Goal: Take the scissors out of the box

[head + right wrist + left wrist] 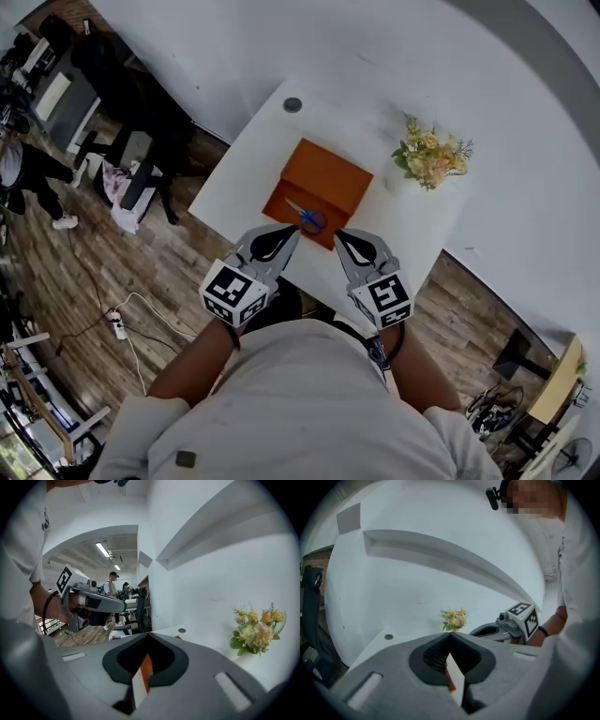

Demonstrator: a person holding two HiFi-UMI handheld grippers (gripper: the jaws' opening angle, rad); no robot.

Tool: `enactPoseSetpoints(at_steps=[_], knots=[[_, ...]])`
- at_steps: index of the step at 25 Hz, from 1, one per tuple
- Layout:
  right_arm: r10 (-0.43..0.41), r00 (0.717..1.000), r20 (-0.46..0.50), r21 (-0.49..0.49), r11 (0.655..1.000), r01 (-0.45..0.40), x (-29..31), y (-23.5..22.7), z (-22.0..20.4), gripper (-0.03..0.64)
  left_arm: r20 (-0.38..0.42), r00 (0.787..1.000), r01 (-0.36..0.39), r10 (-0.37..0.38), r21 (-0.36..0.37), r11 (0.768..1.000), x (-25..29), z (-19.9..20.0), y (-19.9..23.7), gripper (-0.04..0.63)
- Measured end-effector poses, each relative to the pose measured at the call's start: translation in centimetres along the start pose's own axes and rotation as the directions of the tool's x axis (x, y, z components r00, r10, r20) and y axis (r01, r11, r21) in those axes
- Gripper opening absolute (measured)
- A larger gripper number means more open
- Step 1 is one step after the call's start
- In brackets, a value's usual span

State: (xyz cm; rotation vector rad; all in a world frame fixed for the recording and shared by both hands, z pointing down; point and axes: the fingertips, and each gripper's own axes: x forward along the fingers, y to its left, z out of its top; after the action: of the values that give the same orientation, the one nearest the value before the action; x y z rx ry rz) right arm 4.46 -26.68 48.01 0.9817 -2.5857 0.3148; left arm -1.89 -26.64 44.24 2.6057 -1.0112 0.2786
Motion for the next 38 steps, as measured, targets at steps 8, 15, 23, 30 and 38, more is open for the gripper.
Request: enactPoseSetpoints(at_steps=[8, 15, 23, 30, 38], knots=[[-0.023, 0.989, -0.147, 0.023, 0.999, 0.027, 6.0, -0.2, -3.6, 0.052, -0.074, 0.995, 0.068, -0.07, -0.031, 0.997, 0.6, -2.8, 5.4, 0.005], [-0.043, 0.943, -0.331, -0.017, 0.999, 0.04, 10.0, -0.3, -8.7, 0.098, -0.118, 0.984, 0.128, -0.133, -0.049, 0.991, 1.0, -5.0, 8.2, 0.004], [-0.077, 0.865, -0.495, -0.114, 0.993, 0.023, 13.5, -0.6, -13.4, 0.106, -0.174, 0.966, 0.181, -0.19, -0.064, 0.981, 2.3, -7.6, 10.2, 0.005], [-0.068, 0.792, -0.606, -0.118, 0.993, -0.005, 15.9, -1.0, -16.8, 0.106, -0.205, 0.954, 0.205, -0.218, -0.083, 0.975, 3.4, -9.2, 11.6, 0.005], [-0.068, 0.697, -0.714, -0.118, 0.993, -0.024, 17.1, -2.1, -21.0, 0.109, -0.209, 0.951, 0.208, -0.226, -0.106, 0.972, 4.5, -10.1, 13.1, 0.005]])
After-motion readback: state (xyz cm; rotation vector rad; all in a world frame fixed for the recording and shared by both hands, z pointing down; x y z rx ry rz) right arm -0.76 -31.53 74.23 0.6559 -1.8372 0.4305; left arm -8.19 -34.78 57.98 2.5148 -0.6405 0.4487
